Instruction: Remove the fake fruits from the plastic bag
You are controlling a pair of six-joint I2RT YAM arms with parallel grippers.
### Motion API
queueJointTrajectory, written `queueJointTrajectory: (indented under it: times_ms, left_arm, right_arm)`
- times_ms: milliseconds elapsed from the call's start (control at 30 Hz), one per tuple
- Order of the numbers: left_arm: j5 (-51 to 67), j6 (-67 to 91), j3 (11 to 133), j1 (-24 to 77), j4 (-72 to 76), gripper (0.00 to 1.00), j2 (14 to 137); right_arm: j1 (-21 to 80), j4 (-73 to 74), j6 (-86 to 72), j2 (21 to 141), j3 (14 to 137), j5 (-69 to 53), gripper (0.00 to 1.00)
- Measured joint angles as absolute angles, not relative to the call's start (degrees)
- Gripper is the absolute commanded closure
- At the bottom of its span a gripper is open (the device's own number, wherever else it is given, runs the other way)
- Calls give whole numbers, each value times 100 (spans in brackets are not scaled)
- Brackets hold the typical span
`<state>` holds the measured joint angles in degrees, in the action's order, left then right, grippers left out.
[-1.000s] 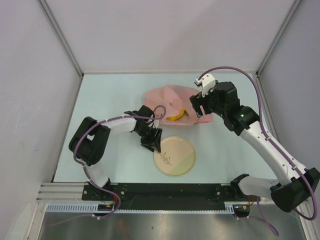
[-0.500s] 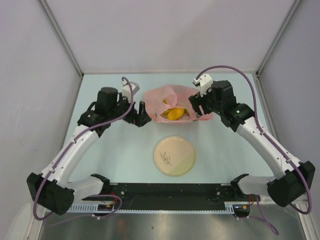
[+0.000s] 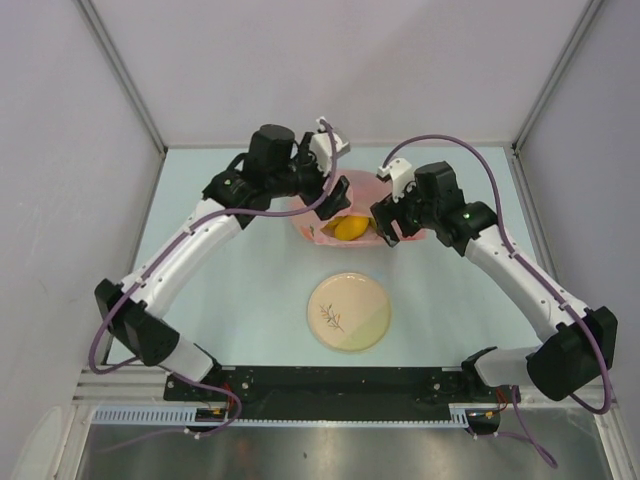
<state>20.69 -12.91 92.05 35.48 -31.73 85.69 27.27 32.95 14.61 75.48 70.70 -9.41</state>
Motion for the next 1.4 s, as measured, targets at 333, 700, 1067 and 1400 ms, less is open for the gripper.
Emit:
queueJointTrajectory:
  times_ms: [333, 700, 1067, 1400]
  left_arm:
    - [1406, -2480, 9424, 4001, -3686, 29, 9150]
    - [390, -2526, 8357, 3972, -3114, 100, 8635]
    - [172, -1092, 7688, 3931, -2995, 100, 7472]
    - [-3, -305, 7585, 3931, -2716, 100, 7854]
  right_arm:
    - [2576, 3404, 1747, 8121, 7087, -996, 36]
    - [1870, 3573, 1282, 8855, 7553, -915, 97]
    - [875, 3183, 880, 8646, 7749, -1177, 6]
    - [2215, 2206, 1369, 7946, 7784, -1455, 49]
